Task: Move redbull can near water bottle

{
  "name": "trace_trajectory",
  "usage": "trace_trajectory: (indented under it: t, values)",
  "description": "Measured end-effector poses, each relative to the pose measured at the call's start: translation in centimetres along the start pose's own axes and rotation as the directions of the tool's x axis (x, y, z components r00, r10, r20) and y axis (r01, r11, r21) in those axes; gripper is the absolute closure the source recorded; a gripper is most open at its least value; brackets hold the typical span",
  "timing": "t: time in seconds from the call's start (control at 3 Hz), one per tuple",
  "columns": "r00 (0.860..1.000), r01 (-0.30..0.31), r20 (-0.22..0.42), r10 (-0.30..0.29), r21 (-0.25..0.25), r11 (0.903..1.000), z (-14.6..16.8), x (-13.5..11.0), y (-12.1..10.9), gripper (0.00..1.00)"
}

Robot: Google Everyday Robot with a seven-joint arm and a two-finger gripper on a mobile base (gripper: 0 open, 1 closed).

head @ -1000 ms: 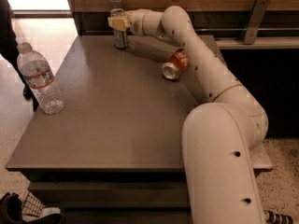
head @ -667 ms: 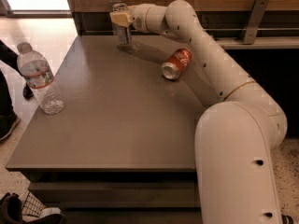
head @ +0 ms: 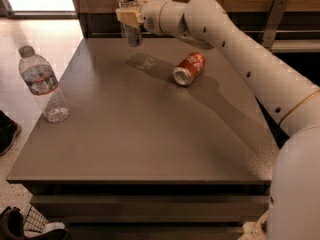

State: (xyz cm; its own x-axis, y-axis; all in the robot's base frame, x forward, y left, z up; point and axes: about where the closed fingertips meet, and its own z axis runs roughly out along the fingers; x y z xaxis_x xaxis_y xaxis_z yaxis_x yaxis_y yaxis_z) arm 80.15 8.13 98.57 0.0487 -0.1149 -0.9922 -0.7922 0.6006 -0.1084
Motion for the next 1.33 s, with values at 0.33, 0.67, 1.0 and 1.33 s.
trace_trajectory:
  t: [0.33,0.67,1.0,1.33]
  values:
    - [0.999,0.036,0.026,-0.035,-0.010,0.9993,-2.3,-1.1,3.9,1.00]
    - [0.998,0.049,0.047,-0.048,-0.022,0.9985,-4.6,-1.6,9.8,1.00]
    - [0.998,0.041,0.043,-0.039,-0.033,0.9986,-5.7,-1.1,13.6,1.00]
    - [0.999,0.007,0.047,-0.003,-0.065,0.9979,-6.8,0.3,17.5,1.00]
